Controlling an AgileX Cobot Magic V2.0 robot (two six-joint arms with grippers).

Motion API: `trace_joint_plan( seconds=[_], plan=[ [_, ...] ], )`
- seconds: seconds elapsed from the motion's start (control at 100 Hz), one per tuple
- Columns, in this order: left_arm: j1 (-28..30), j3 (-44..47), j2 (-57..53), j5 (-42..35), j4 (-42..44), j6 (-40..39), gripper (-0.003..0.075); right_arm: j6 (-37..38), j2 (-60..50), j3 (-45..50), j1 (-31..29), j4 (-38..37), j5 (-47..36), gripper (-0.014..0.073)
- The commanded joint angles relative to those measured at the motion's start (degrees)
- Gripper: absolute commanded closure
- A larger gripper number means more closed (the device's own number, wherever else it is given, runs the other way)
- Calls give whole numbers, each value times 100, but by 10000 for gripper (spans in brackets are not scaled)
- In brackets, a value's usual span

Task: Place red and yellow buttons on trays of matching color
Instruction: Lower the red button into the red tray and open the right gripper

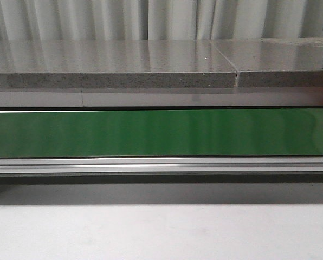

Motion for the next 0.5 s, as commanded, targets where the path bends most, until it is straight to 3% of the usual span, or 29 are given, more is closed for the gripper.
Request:
trace_joint_plan(
  seconds=[0.0, 0.23, 0.49],
  plan=[
    [-38, -114, 94, -414, -103, -27, 741, 299, -251, -190, -464, 46, -428, 431],
    [-38, -114, 94, -414, -103, -27, 741, 745, 94, -198, -1224, 39, -483, 431],
    [-38, -114, 94, -414, -103, -27, 741, 751, 905, -897, -1558, 35, -255, 431]
  ],
)
